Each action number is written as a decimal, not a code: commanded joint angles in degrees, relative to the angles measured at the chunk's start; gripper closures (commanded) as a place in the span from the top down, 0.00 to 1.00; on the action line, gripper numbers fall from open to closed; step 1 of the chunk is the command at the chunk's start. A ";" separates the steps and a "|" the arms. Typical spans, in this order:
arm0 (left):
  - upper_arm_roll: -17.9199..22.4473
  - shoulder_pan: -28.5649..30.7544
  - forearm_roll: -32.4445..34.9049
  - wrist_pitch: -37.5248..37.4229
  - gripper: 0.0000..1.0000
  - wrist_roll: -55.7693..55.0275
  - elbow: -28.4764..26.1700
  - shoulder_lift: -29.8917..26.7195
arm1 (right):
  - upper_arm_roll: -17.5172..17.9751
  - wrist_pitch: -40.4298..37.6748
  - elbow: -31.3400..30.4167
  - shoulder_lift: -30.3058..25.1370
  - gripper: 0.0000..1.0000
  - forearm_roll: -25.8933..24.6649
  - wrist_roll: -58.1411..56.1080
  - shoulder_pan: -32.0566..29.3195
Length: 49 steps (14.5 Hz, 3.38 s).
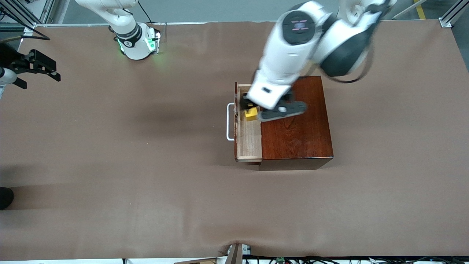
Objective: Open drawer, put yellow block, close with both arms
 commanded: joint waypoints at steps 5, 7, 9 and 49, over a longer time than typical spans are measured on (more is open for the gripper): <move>15.36 -21.16 0.81 14.40 1.00 -25.01 8.40 14.84 | 0.11 0.39 -1.15 -1.27 1.00 -0.41 -0.33 -0.08; 19.35 -25.41 0.46 15.73 1.00 -26.43 8.40 17.30 | 0.11 0.38 -1.15 -1.27 1.00 -0.41 -0.33 -0.08; 20.06 -26.38 0.63 16.79 1.00 -30.37 8.40 19.33 | 0.11 0.38 -1.15 -1.27 1.00 -0.41 -0.41 -0.08; 22.96 -2.85 2.65 -25.56 1.00 24.78 3.49 -9.83 | 0.02 -0.06 -0.97 -1.09 1.00 -0.32 -0.33 -0.08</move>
